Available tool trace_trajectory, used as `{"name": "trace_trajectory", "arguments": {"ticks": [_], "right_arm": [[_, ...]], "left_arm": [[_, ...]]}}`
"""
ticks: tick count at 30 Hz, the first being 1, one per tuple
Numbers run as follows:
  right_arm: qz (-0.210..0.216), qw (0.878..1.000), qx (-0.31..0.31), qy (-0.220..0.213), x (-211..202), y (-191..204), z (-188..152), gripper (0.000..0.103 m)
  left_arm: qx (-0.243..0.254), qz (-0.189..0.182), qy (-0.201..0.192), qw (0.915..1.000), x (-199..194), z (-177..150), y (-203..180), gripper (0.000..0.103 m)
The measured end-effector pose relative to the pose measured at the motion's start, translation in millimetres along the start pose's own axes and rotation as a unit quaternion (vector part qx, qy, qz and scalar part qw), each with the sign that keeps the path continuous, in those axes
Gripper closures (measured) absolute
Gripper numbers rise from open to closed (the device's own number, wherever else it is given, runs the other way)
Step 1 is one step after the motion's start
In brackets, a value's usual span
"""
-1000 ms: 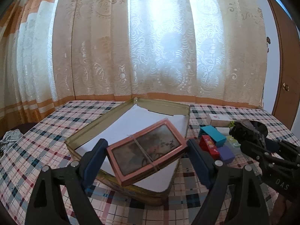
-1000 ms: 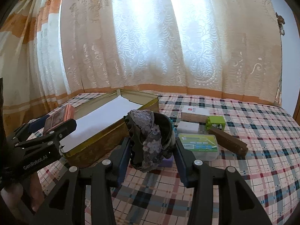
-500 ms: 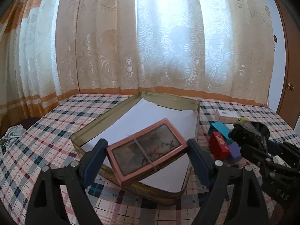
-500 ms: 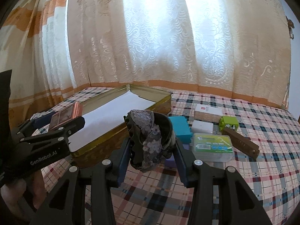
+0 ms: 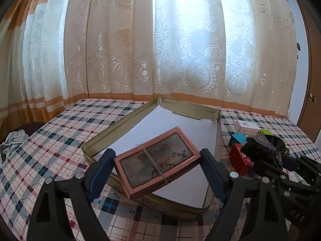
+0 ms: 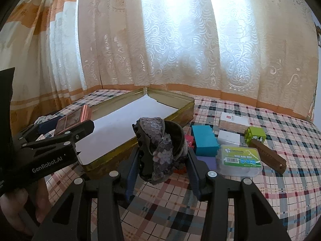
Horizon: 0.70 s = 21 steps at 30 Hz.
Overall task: Organize rigid objects
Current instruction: 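Carry the grey object with the right tool while the left tool carries the photo frame toward the tray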
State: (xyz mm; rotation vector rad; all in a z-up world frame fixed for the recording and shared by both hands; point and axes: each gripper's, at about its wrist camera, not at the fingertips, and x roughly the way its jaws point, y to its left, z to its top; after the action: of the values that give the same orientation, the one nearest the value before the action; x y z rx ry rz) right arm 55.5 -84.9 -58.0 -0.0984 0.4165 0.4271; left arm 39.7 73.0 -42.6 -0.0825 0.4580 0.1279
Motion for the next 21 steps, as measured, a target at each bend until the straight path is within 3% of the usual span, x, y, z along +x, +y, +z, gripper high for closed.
{"name": "trace_trajectory", "arguments": {"ticks": [21], "right_arm": [[0.013,1.0,-0.004,0.003,9,4,3,0.056]], "left_arm": [[0.003,0.023,-0.004,0.9997,4,4,16,0.017]]}}
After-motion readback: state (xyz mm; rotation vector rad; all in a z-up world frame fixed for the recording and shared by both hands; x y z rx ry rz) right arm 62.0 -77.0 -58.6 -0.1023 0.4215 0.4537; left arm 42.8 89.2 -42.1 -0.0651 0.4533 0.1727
